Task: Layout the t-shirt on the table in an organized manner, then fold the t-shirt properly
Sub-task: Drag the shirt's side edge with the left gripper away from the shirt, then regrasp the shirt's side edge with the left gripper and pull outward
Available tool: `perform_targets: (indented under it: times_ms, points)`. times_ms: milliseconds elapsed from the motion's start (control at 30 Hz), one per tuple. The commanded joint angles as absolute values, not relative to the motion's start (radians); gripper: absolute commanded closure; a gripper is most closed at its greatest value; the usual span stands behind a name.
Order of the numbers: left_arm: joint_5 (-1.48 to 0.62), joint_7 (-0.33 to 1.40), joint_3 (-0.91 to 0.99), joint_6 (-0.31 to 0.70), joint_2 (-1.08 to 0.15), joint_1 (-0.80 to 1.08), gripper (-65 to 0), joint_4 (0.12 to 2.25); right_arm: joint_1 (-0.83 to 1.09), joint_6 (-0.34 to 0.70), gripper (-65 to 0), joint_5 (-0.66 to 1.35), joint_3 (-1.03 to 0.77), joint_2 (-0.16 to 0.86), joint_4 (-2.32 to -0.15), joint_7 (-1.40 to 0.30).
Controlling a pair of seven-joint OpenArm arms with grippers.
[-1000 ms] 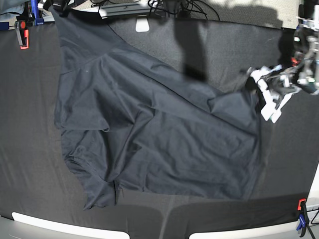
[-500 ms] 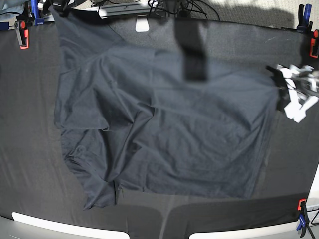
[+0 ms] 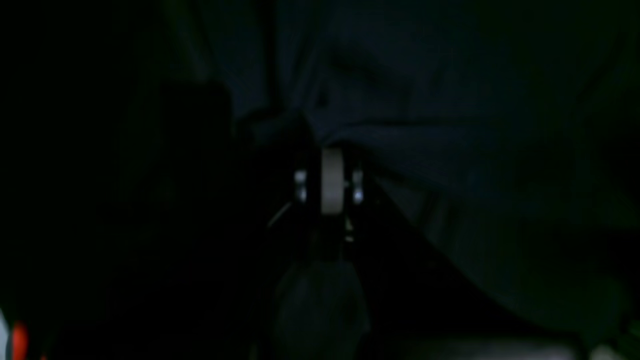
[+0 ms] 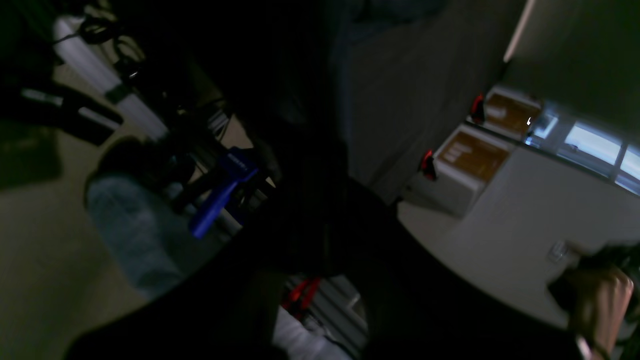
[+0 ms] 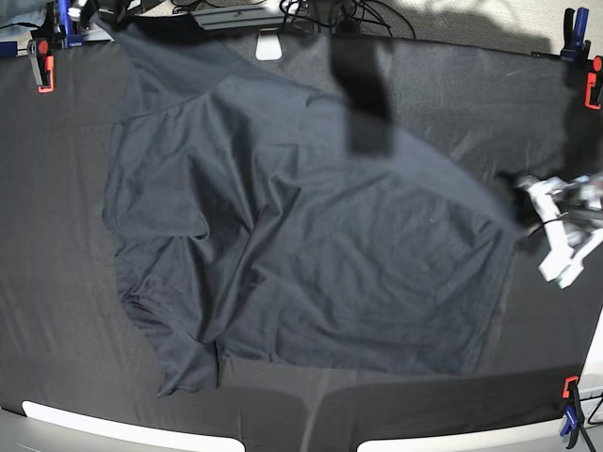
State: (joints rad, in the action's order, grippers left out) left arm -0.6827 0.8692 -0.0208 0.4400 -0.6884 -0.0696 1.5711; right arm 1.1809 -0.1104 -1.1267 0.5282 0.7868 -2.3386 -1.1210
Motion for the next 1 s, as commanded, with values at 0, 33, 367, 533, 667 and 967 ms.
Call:
perform_targets:
  times_ms: [0, 33, 367, 533, 667, 967]
  points:
    - [-0.657, 0.806, -0.012, 0.438, -0.691, -0.089, 0.0, 1.585, 1.197, -0.129, 0.0, -1.152, 0.529, 0.793, -2.356, -1.131]
    - [-0.621, 0.753, -0.012, 0.437, -0.671, -0.089, 0.0, 1.585, 1.197, -0.129, 0.0, -1.152, 0.529, 0.793, -2.356, -1.131]
    - [-0.261, 0.637, -0.014, 0.433, -0.469, -0.089, 0.0, 1.573, 1.196, -0.129, 0.0, -1.152, 0.529, 0.793, -2.356, -1.131]
    - [-0.084, 0.589, -0.014, 0.388, -0.350, -0.089, 0.0, 1.570, 1.197, -0.129, 0.0, -1.151, 0.529, 0.793, -2.356, -1.131]
    - [0.009, 0.536, -0.014, 0.388, -0.297, -0.089, 0.0, 1.570, 1.197, -0.129, 0.0, -1.150, 0.529, 0.793, -2.356, -1.131]
    - [0.074, 0.669, -0.014, 0.355, -0.306, -0.125, -17.0, 1.570, 1.197, -0.129, 0.0, -1.148, 0.529, 0.793, -2.356, -1.131]
